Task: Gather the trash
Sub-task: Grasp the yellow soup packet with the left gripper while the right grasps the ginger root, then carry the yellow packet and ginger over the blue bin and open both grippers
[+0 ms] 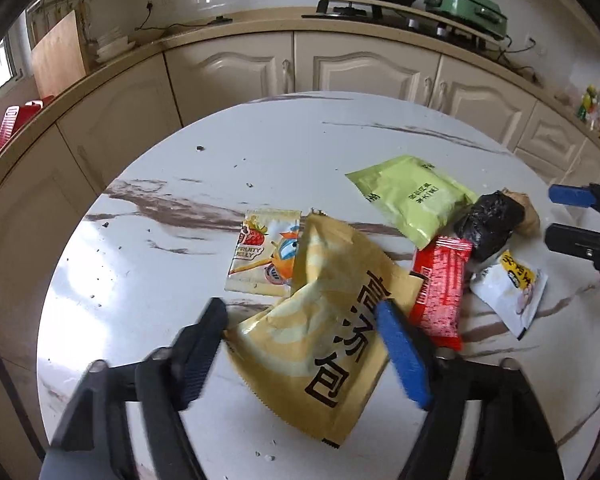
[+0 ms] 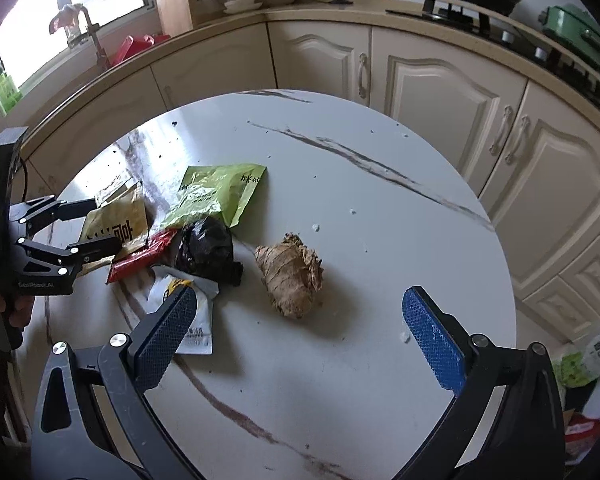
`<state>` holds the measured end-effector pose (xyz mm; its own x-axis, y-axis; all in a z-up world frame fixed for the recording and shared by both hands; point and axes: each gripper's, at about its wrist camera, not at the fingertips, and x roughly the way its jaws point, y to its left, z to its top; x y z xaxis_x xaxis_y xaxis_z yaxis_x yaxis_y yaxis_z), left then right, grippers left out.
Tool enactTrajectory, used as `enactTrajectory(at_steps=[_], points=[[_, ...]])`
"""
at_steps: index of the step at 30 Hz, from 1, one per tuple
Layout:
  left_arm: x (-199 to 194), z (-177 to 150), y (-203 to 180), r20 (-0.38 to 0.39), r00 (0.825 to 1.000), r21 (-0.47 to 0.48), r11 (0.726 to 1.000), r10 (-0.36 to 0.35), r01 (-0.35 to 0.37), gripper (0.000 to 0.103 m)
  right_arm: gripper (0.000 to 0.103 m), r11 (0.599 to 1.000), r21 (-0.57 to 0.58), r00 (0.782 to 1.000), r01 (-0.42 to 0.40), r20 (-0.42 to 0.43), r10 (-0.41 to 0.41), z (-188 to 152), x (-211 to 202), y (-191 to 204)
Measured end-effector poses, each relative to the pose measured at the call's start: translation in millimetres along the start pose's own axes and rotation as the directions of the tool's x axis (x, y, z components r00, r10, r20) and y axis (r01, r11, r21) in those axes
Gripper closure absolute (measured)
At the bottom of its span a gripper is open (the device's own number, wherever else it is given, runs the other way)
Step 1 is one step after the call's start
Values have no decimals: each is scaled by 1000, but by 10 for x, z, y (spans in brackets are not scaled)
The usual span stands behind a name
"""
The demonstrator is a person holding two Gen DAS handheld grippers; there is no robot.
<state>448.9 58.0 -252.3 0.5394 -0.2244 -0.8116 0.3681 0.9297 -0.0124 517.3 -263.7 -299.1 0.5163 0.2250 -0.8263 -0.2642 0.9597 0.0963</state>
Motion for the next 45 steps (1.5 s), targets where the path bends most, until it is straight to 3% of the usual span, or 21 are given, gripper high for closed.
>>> enactTrajectory(at_steps=[6,9,15,17,24,31,38,45], points=[[-122,-112,-2,20,1000,-9,1000,-12,12,70,1,999,-24,999,45,-14,-45,48,114,53],[-235,-181,33,27,999,-27,999,-29,30,75,7,997,-61,999,46,-22,-47,76,197,105],[-490,-298,23,46,998,-49,997,-51,54,77,40,995,-92,998,34,-42,-38,66,287,150],[-584,-337,4,54,997,-55,997,-53,56,77,73,995,-97,999,29,-32,-32,45,240,155],[-858,-445,-116,75,996,-90,994,-52,58,77,72,996,-90,1000,-12,-11,11,-158,-3,190],[-1323,-583,-546,136,991,-59,998,-21,29,77,72,997,-43,995,-63,81,66,-463,-673,204],[-1753,-783,-1316,195,980,-12,999,-39,43,77,72,993,-3,975,-115,193,113,-935,-1465,118],[-1763,-800,-2355,187,970,91,986,-153,138,77,72,990,103,962,-93,265,63,-1617,-2100,-283]])
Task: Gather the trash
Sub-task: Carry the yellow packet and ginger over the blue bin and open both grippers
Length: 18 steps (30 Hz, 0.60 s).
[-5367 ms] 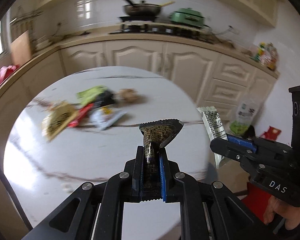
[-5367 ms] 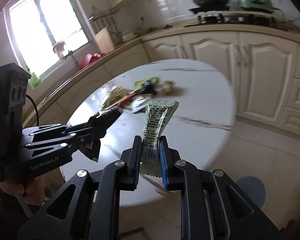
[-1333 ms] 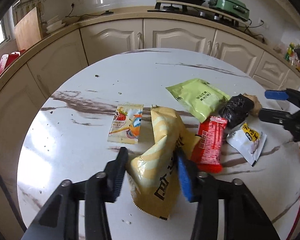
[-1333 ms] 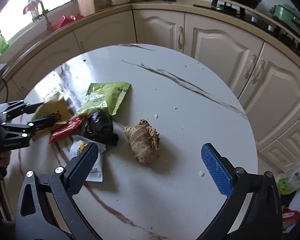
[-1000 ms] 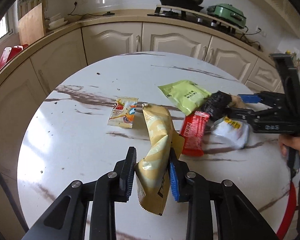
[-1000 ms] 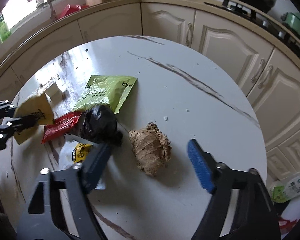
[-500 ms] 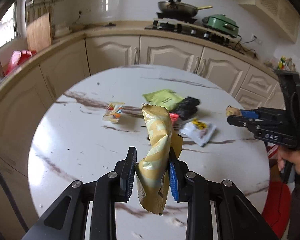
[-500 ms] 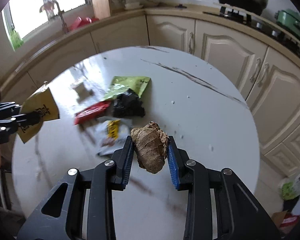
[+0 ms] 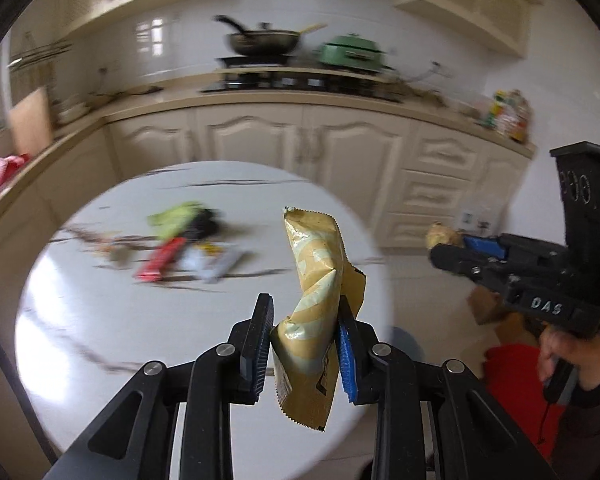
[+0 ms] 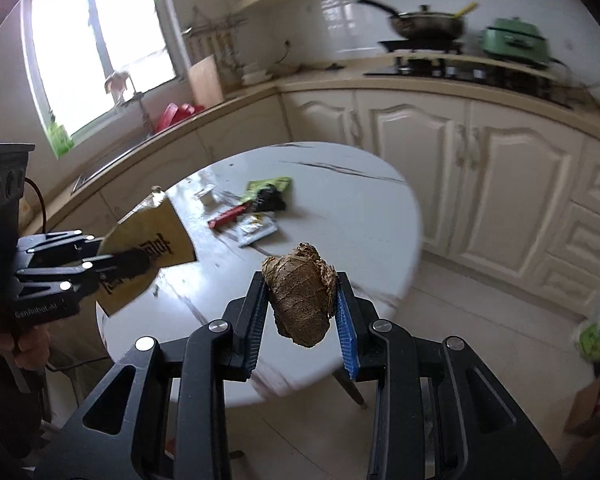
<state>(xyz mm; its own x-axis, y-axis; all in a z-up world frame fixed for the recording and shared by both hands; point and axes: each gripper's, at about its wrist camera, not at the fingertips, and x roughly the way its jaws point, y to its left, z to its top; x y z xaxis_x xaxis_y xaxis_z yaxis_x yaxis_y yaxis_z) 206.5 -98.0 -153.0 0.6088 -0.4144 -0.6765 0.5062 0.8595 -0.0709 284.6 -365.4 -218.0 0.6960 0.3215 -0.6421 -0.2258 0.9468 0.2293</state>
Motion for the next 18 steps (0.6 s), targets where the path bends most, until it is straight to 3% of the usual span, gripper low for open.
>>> enactTrajectory(at_steps=[9,18], points=[[865,250,-1178,-107,984,108,982,-142,153,77,72,976,177,991,125,22,-131,-665,-613,-973],[2048,504,-1933,-253,957,179,965,-145,194,77,72,926,336,985,173,-43,-169,-1256,-566,-1896]])
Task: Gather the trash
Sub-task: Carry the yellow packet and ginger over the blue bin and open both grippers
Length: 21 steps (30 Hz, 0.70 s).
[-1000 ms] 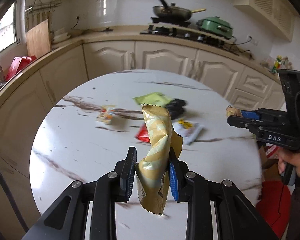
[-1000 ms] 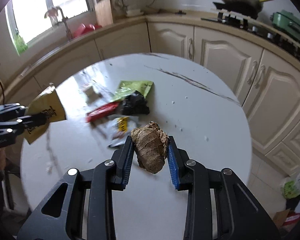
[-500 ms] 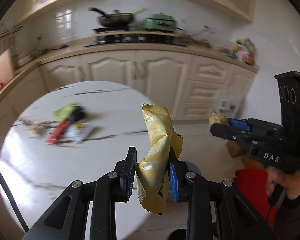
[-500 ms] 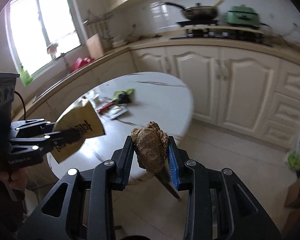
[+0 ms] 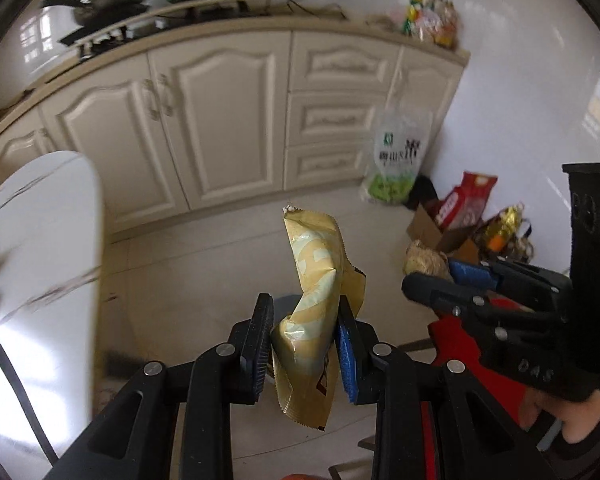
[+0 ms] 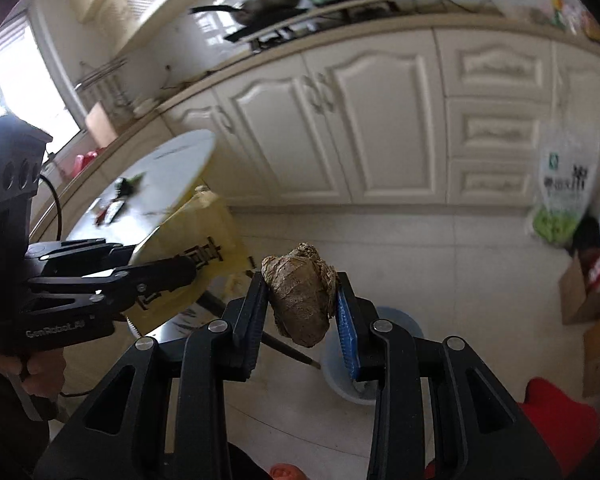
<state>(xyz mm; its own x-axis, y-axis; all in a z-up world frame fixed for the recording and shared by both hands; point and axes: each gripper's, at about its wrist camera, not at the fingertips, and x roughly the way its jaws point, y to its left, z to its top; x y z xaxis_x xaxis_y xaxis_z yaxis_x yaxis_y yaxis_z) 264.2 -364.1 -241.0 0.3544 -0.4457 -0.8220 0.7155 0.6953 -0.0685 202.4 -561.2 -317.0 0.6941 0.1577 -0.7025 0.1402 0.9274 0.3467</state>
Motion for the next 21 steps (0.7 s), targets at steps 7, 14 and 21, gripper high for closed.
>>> enactTrajectory(at_steps=[7,14,21], points=[[923,561,-93,-110,994,22,1000,13,-11,70,71,996,89,999,17,-47,-13,-172,280,-501],[1239,731,-136,-94,993,14,997,78,-77,45,70,991,133,994,22,-107,-7,-341,563,-774],[820,499,-154,-40,990,9,990,137,-137,40,68,989,147,993,4,-117,13,-331,805,-692]])
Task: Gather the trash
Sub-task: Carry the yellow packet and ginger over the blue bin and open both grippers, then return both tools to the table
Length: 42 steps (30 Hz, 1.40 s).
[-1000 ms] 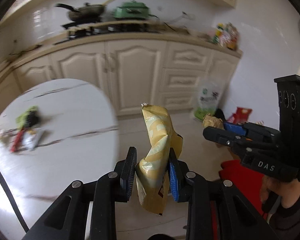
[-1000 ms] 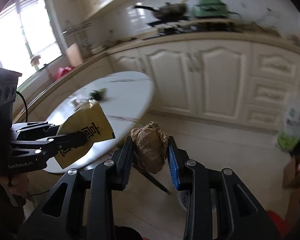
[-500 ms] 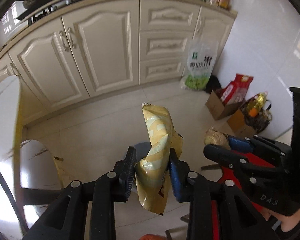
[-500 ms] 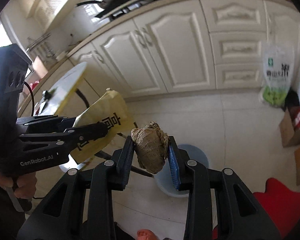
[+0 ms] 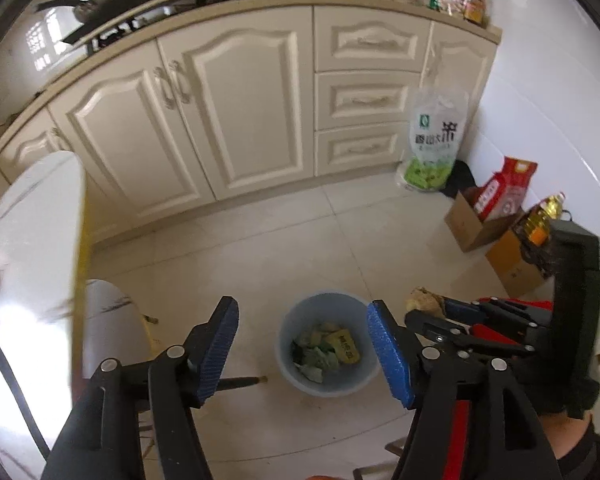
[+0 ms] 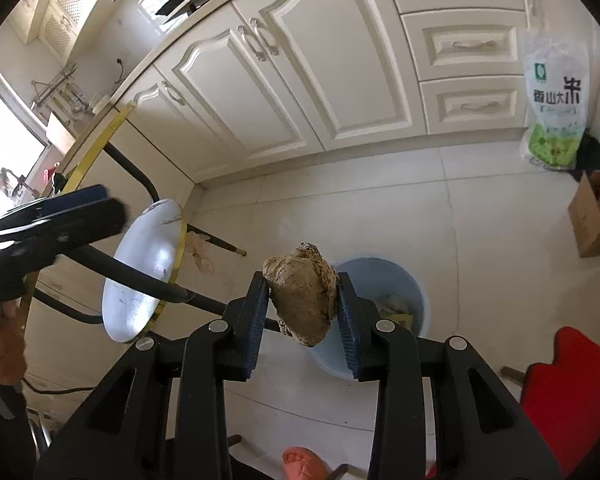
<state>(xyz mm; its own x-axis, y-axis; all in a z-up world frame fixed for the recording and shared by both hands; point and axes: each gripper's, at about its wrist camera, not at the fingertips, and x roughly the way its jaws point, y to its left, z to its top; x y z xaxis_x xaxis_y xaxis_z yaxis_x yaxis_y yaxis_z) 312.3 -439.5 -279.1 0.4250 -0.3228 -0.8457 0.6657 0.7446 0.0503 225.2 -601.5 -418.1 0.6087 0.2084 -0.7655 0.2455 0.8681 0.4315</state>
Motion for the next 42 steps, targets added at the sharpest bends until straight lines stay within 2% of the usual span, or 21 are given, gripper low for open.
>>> enactTrajectory(at_steps=[2,4,10,11,13,15,17,21,26,29,34,37,42], points=[[-204,-115,44,19,1000,-4,1000,14,-14,40,58,1000,-1,1000,-2,6,2,39,42,58],[-391,-220,95,29,999,-8,1000,19,-19,39,42,1000,-4,1000,14,13,-14,77,52,141],[-1018,-586,289,102,995,-30,999,14,-11,36,41,999,-48,999,20,45,-18,106,-206,511],[-1153,-672,343,120,993,-35,999,11,-7,33,41,998,-59,998,23,59,-20,105,-286,600],[-1386,-819,469,148,989,-49,999,23,-16,28,33,996,-80,996,31,80,-25,126,-411,760],[-1667,-1004,624,177,984,-73,997,37,-25,17,31,993,-111,993,30,113,-17,149,-561,1007],[-1952,-1187,781,215,975,-92,995,52,-33,16,31,988,-153,990,25,138,-4,175,-698,1297],[-2513,-1611,1159,277,953,-138,987,123,-87,10,23,968,-252,984,12,176,33,245,-891,1974],[-3062,-2171,1675,312,925,-232,961,217,-147,8,17,927,-374,980,-15,177,88,283,-930,2796],[-3240,-2414,1937,302,914,-275,943,270,-188,7,16,895,-445,983,-25,152,102,304,-806,3293],[-3447,-2739,2450,262,902,-352,904,343,-242,6,15,841,-540,993,-34,81,91,361,-352,4040],[-3477,-2904,2718,228,908,-394,886,353,-246,6,15,810,-585,998,-37,22,61,410,50,4362],[-3391,-2957,3062,174,921,-411,876,348,-253,6,15,770,-636,998,-43,-70,-2,462,725,4700]])
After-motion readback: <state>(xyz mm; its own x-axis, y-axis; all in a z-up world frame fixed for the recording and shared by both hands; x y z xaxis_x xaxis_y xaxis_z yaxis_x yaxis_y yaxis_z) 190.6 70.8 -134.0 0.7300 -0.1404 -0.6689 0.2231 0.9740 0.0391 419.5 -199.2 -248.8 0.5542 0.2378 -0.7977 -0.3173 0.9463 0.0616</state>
